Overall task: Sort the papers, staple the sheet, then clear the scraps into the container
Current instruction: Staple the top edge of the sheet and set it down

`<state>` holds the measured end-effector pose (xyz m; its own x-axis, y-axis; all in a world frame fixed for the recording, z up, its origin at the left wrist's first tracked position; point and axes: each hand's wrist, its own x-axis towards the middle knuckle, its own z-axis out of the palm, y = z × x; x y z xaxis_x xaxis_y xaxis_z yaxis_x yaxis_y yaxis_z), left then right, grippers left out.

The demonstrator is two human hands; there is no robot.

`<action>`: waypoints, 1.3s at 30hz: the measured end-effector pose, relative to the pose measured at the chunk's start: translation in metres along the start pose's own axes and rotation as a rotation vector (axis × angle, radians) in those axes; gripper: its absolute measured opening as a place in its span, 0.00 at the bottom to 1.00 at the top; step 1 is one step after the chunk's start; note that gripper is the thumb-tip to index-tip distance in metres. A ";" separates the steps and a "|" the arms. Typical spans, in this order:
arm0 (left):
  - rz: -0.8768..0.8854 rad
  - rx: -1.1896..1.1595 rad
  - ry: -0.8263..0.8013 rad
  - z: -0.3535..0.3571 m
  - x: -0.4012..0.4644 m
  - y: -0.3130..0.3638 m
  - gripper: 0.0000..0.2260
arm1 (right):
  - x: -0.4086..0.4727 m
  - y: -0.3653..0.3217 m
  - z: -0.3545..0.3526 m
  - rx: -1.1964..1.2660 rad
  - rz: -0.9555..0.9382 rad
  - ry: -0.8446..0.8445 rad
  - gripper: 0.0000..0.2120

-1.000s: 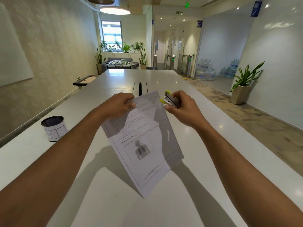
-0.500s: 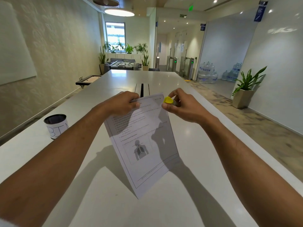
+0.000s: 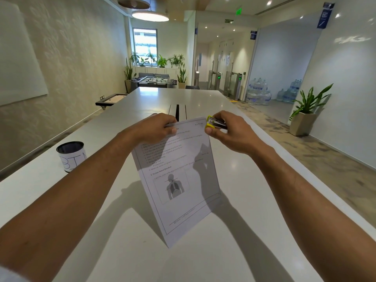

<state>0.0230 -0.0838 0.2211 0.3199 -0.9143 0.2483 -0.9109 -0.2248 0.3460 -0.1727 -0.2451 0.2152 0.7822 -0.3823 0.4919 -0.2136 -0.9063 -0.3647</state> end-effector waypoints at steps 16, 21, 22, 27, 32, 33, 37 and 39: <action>0.025 0.019 -0.001 0.004 0.004 0.004 0.07 | 0.003 -0.010 0.002 0.003 0.020 -0.051 0.25; 0.029 0.018 -0.007 0.004 0.004 0.005 0.06 | 0.005 -0.013 0.004 0.025 0.019 -0.043 0.20; 0.032 0.017 -0.007 0.004 0.004 0.005 0.05 | 0.005 -0.012 0.005 0.020 0.017 -0.037 0.19; 0.038 0.011 -0.015 0.005 0.003 0.006 0.05 | 0.005 -0.011 0.008 0.014 0.006 0.005 0.17; 0.027 0.009 -0.004 0.003 0.002 0.008 0.07 | 0.005 -0.013 0.008 0.092 -0.002 0.047 0.17; 0.030 0.009 -0.002 0.003 0.002 0.008 0.08 | 0.005 -0.013 0.008 0.101 -0.002 0.046 0.17; 0.041 0.012 -0.007 0.003 0.003 0.007 0.06 | 0.005 -0.009 0.010 0.127 -0.018 0.058 0.16; 0.040 0.005 -0.011 0.003 0.002 0.007 0.07 | 0.005 -0.009 0.011 0.138 -0.024 0.066 0.16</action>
<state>0.0162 -0.0886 0.2215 0.2806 -0.9262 0.2518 -0.9242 -0.1899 0.3313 -0.1605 -0.2374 0.2127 0.7451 -0.3760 0.5508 -0.1094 -0.8836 -0.4552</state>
